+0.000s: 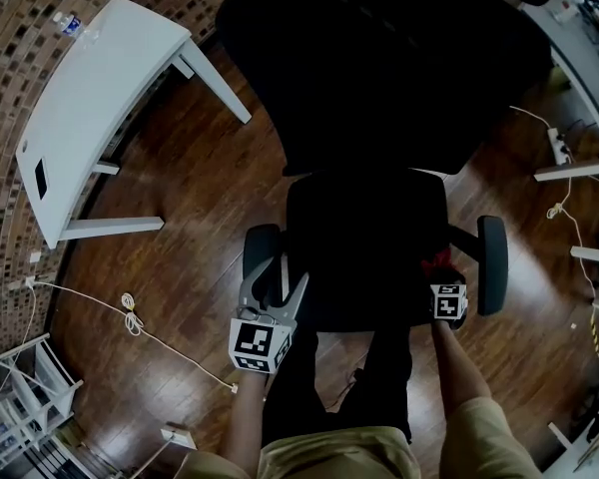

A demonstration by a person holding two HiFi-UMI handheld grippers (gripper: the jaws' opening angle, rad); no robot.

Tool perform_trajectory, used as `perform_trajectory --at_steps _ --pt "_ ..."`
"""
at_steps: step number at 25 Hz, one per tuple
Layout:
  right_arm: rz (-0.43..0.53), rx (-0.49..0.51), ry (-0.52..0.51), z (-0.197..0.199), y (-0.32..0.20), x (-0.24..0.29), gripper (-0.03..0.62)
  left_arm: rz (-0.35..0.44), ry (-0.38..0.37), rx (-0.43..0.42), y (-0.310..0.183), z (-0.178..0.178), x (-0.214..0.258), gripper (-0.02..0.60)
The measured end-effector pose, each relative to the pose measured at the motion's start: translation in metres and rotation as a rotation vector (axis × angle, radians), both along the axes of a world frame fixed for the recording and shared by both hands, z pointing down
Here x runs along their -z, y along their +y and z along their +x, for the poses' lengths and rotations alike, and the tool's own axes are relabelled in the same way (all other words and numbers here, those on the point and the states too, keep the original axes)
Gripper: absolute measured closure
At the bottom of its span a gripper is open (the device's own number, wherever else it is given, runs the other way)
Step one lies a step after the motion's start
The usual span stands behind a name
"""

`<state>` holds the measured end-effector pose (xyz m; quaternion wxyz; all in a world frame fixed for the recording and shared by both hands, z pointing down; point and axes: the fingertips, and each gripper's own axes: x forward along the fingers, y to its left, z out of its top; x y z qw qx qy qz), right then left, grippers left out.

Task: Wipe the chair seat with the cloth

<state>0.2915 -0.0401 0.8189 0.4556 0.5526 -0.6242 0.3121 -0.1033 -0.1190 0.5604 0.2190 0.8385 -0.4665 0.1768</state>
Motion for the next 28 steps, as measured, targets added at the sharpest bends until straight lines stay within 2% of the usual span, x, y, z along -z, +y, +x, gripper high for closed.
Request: perform_trajectory --at_steps 3,5,7,9,11,13,14,16,18,20,24,26,28 --pt "0.009 -0.124 -0.006 0.006 0.001 0.002 0.517 0.003 -0.005 -0.006 0.000 0.003 0.001 0.357" --pt "-0.011 -0.170 -0.125 -0.025 0.001 -0.005 0.518 0.011 0.000 0.004 -0.001 -0.001 0.005 0.357" --pt "-0.040 -0.073 -0.334 -0.105 0.002 -0.013 0.519 0.015 0.018 0.037 -0.003 -0.010 0.011 0.357" --pt "-0.050 0.084 -0.536 -0.207 0.009 -0.011 0.517 0.019 0.027 0.067 -0.006 -0.017 0.016 0.357" --pt "-0.063 0.197 -0.698 -0.305 0.023 0.000 0.517 0.020 0.028 0.074 -0.007 -0.020 0.017 0.357" --pt "-0.100 0.258 -0.810 -0.383 0.045 0.010 0.517 0.014 0.013 0.057 -0.004 -0.019 0.018 0.357" --pt "-0.122 0.277 -0.839 -0.409 0.056 0.011 0.517 0.011 0.005 0.045 -0.001 -0.018 0.019 0.357" --pt "-0.139 0.306 -0.837 -0.431 0.069 0.009 0.517 0.012 -0.003 0.033 0.001 -0.017 0.023 0.357" --pt "-0.115 0.327 -0.801 -0.424 0.069 0.005 0.517 0.021 -0.007 0.042 0.002 -0.023 0.029 0.357" --pt "-0.090 0.316 -0.701 -0.380 0.067 -0.007 0.517 0.023 -0.007 0.052 0.003 -0.028 0.030 0.357" --pt "-0.062 0.109 -0.431 -0.198 0.067 -0.027 0.517 0.014 -0.023 0.014 0.007 -0.011 0.021 0.359" --pt "-0.015 0.072 -0.337 -0.117 0.061 -0.023 0.518 0.024 -0.052 -0.021 0.007 0.002 0.019 0.357" --pt "0.029 0.039 -0.260 -0.055 0.054 -0.014 0.518 0.026 -0.043 -0.035 0.008 0.014 0.017 0.357"
